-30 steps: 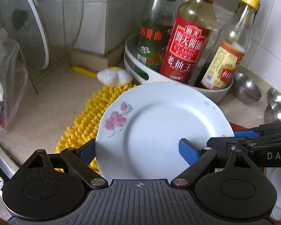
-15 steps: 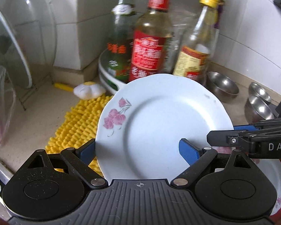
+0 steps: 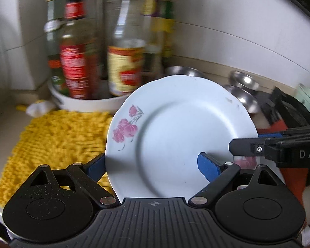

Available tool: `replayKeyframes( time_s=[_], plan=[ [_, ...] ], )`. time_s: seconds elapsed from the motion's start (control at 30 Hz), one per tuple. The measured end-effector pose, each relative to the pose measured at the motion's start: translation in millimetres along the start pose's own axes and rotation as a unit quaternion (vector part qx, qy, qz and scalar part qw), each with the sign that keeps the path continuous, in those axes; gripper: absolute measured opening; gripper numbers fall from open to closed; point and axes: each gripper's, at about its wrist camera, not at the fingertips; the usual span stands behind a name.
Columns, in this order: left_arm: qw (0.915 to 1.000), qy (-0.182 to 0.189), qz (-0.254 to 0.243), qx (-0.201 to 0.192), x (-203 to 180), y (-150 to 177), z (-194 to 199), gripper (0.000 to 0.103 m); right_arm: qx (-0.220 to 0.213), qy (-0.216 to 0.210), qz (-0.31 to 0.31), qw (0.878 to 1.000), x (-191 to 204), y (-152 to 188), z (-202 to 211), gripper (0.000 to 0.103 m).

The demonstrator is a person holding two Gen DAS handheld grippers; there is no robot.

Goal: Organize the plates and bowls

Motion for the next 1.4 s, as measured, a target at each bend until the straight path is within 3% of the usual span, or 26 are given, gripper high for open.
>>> replayKeyframes(
  time_s=[0.37, 0.67, 1.03, 1.4],
  plan=[
    [0.9975, 0.042, -0.054, 0.019, -71, 14, -5, 0.095, -0.020, 0.042, -0.048, 0.998, -48, 34, 58, 0.035],
    [0.9935, 0.061, -0.080, 0.054, -108, 33, -19, 0.095, -0.007, 0.068, -0.087, 0.994, -79, 62, 77, 0.035],
    [0.9924, 0.059, -0.075, 0.078, -118, 44, -36, 0.095, 0.026, 0.082, -0.086, 0.993, -97, 83, 62, 0.035],
    [0.9953, 0.060, -0.054, 0.054, -103, 35, -33, 0.095, -0.004, 0.106, -0.057, 0.993, -107, 82, 60, 0.039]
  ],
)
Point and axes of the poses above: each gripper's, at about its wrist camera, not at the fingertips, and z roughly against the way its jaws point, x to its left, y to its underside, and after that the axes turned 5 degrees about -y, right-handed
